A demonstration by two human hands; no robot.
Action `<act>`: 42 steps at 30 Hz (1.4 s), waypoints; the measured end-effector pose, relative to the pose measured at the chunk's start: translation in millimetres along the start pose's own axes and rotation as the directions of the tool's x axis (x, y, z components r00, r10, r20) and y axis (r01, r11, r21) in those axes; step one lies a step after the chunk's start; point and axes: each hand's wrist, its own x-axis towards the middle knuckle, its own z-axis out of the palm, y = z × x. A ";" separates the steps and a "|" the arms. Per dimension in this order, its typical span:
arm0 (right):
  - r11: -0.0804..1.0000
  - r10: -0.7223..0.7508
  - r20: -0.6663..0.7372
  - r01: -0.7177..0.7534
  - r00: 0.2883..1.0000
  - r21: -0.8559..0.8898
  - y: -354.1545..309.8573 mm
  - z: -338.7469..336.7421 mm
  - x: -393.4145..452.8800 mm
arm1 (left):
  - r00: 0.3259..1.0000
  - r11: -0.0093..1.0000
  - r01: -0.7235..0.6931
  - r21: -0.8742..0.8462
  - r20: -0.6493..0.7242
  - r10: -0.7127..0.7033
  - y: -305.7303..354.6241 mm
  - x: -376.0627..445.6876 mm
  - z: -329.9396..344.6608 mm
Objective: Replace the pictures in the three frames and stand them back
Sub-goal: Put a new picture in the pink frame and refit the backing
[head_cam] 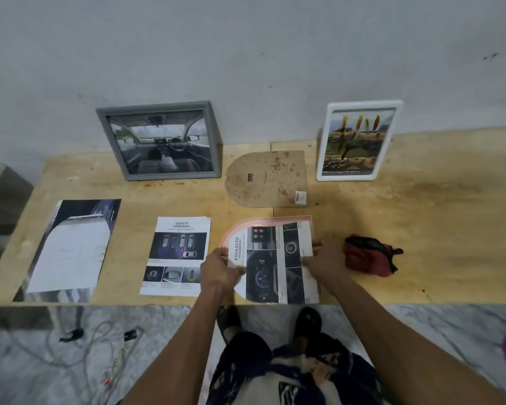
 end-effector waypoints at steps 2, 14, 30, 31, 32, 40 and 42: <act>0.999 -0.031 -0.008 0.030 0.999 -0.038 -3.2 3.6 1.1 | 1.000 0.999 -0.025 0.040 0.001 0.025 0.5 6.4 -1.9; 0.938 -0.209 -0.062 0.182 0.976 -0.295 1.3 11.2 4.9 | 0.988 0.931 -0.153 0.331 0.033 0.150 -6.1 16.8 7.1; 0.491 -0.416 0.277 0.471 0.866 -0.733 20.1 15.6 2.8 | 0.958 0.820 -0.286 0.496 0.118 0.262 -3.6 7.8 16.0; 0.515 -0.435 0.267 0.481 0.860 -0.710 18.2 13.9 5.4 | 0.959 0.833 -0.281 0.478 0.097 0.268 -2.1 6.4 15.8; 0.545 -0.448 0.250 0.483 0.859 -0.685 13.7 11.6 8.6 | 0.960 0.851 -0.271 0.451 0.068 0.270 0.1 5.7 15.1; 0.792 -0.353 0.092 0.350 0.931 -0.501 -36.8 1.2 54.2 | 0.966 0.940 -0.232 0.251 -0.053 0.252 37.2 43.9 -1.9; 0.840 -0.313 0.043 0.298 0.949 -0.454 -46.8 4.3 72.6 | 0.973 0.955 -0.214 0.207 -0.041 0.227 53.6 65.8 -9.6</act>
